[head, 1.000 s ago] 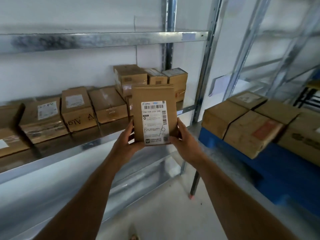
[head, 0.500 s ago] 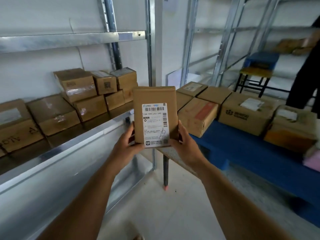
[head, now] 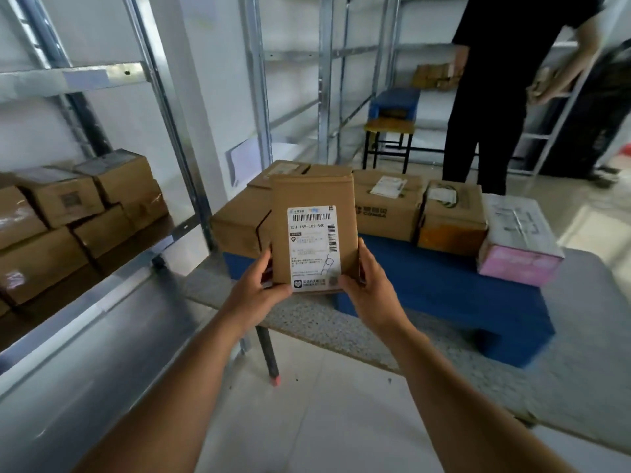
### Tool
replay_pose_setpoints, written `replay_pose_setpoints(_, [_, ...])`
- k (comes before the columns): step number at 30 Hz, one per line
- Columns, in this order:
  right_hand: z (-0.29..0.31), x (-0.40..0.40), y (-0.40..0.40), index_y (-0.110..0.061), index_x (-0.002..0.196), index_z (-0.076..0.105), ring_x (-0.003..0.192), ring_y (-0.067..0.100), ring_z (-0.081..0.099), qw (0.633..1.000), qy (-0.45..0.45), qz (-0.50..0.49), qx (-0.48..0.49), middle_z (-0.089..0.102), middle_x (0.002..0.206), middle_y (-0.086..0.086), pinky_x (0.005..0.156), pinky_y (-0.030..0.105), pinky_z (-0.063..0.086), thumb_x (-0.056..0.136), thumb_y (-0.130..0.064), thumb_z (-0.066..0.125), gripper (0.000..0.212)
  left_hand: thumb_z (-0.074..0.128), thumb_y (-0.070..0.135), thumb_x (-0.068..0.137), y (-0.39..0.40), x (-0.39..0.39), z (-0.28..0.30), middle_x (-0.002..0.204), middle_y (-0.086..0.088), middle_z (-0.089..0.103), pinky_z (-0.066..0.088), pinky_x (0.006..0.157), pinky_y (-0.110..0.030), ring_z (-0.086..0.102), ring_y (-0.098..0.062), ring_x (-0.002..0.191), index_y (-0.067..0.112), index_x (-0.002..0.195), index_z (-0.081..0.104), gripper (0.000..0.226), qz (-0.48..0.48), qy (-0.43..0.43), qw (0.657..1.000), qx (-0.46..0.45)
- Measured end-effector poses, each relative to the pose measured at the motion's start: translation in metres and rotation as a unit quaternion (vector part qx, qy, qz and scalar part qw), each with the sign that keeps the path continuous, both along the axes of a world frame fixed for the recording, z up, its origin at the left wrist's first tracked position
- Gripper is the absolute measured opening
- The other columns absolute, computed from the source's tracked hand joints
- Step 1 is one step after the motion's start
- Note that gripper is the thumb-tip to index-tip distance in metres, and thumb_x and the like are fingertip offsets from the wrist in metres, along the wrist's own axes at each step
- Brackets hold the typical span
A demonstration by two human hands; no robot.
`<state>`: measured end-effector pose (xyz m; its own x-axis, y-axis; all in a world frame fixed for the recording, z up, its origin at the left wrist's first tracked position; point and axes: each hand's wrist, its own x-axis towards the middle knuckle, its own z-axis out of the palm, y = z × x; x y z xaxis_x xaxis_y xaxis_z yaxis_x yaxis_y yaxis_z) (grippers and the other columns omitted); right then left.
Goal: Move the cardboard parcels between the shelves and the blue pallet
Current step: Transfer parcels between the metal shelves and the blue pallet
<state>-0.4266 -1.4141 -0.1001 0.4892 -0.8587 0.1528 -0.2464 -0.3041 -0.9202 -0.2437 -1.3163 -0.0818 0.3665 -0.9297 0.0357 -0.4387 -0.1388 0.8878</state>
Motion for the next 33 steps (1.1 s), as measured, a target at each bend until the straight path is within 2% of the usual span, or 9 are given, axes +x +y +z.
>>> replay_pose_setpoints(3, [-0.002, -0.01, -0.014, -0.042, 0.149, 0.011, 0.126, 0.016, 0.044, 0.999, 0.003, -0.035, -0.001, 0.044, 0.139, -0.003, 0.103, 0.046, 0.042, 0.093, -0.019, 0.052, 0.073, 0.064, 0.021, 0.087, -0.03, -0.005, -0.003, 0.101, 0.04, 0.047, 0.035, 0.072, -0.006, 0.047, 0.029, 0.082, 0.047, 0.144, 0.015, 0.079, -0.033, -0.006, 0.999, 0.011])
replay_pose_setpoints(5, [-0.004, -0.013, -0.023, -0.039, 0.15, 0.013, 0.127, 0.016, 0.042, 0.998, 0.006, -0.057, -0.002, 0.046, 0.138, -0.004, 0.104, 0.046, 0.041, 0.093, -0.019, 0.051, 0.071, 0.062, 0.02, 0.089, -0.049, -0.007, -0.004, 0.108, 0.037, 0.042, 0.034, 0.084, -0.007, 0.044, 0.029, 0.086, 0.044, 0.145, 0.01, 0.081, -0.043, -0.015, 0.999, 0.017])
replay_pose_setpoints(8, [-0.011, -0.015, -0.034, -0.038, 0.149, 0.014, 0.125, 0.016, 0.044, 0.996, 0.014, -0.087, 0.009, 0.048, 0.135, -0.003, 0.102, 0.046, 0.043, 0.093, -0.022, 0.051, 0.069, 0.059, 0.018, 0.091, -0.075, -0.009, -0.008, 0.138, 0.016, 0.04, 0.03, 0.103, -0.023, 0.041, 0.004, 0.119, 0.032, 0.149, 0.005, 0.081, -0.061, -0.024, 0.997, 0.037])
replay_pose_setpoints(12, [-0.022, -0.012, -0.052, -0.039, 0.148, 0.017, 0.123, 0.016, 0.045, 0.993, 0.03, -0.114, 0.028, 0.05, 0.133, -0.006, 0.1, 0.047, 0.044, 0.092, -0.022, 0.05, 0.067, 0.056, 0.02, 0.093, -0.108, -0.005, -0.015, 0.152, 0.001, 0.029, 0.027, 0.099, -0.019, 0.034, -0.01, 0.133, 0.028, 0.15, 0.0, 0.08, -0.087, -0.057, 0.991, 0.081])
replay_pose_setpoints(17, [-0.035, -0.002, -0.074, -0.043, 0.141, 0.026, 0.117, 0.015, 0.049, 0.987, 0.048, -0.142, 0.05, 0.055, 0.126, -0.011, 0.096, 0.043, 0.046, 0.091, -0.02, 0.049, 0.059, 0.054, 0.038, 0.091, -0.139, 0.009, -0.025, 0.158, 0.002, 0.007, 0.017, 0.115, -0.035, 0.009, -0.018, 0.144, 0.022, 0.151, 0.007, 0.078, -0.08, -0.286, 0.95, 0.098])
replay_pose_setpoints(22, [-0.043, 0.01, -0.092, -0.038, 0.137, 0.03, 0.113, 0.016, 0.054, 0.985, 0.059, -0.148, 0.071, 0.057, 0.122, -0.01, 0.087, 0.033, 0.049, 0.092, -0.02, 0.048, 0.051, 0.048, 0.051, 0.09, -0.166, 0.026, -0.036, 0.158, 0.001, -0.013, -0.012, 0.114, -0.042, -0.019, -0.019, 0.142, 0.024, 0.15, 0.007, 0.078, -0.109, -0.39, 0.907, 0.115])
replay_pose_setpoints(25, [-0.047, 0.017, -0.102, -0.035, 0.145, 0.021, 0.116, 0.019, 0.052, 0.98, 0.076, -0.157, 0.094, 0.055, 0.128, -0.003, 0.095, 0.042, 0.048, 0.094, -0.023, 0.048, 0.058, 0.045, 0.053, 0.091, -0.18, 0.036, -0.042, 0.157, 0.002, -0.013, -0.013, 0.114, -0.042, -0.019, -0.018, 0.142, 0.025, 0.15, 0.004, 0.077, -0.126, -0.4, 0.897, 0.137])
replay_pose_setpoints(29, [-0.053, 0.024, -0.107, -0.039, 0.145, 0.018, 0.116, 0.016, 0.052, 0.979, 0.085, -0.142, 0.119, 0.054, 0.13, -0.005, 0.092, 0.035, 0.046, 0.091, -0.024, 0.054, 0.067, 0.038, 0.052, 0.094, -0.187, 0.044, -0.054, 0.158, 0.006, -0.006, -0.006, 0.116, -0.04, -0.01, -0.014, 0.144, 0.027, 0.15, 0.004, 0.07, -0.14, -0.382, 0.899, 0.16])
replay_pose_setpoints(33, [-0.059, 0.028, -0.114, -0.034, 0.151, 0.008, 0.121, 0.017, 0.046, 0.974, 0.119, -0.141, 0.132, 0.046, 0.139, -0.001, 0.097, 0.034, 0.042, 0.092, -0.024, 0.053, 0.075, 0.034, 0.052, 0.095, -0.188, 0.048, -0.061, 0.158, 0.007, 0.001, 0.0, 0.116, -0.039, -0.003, -0.014, 0.144, 0.029, 0.15, 0.01, 0.064, -0.136, -0.413, 0.891, 0.13])
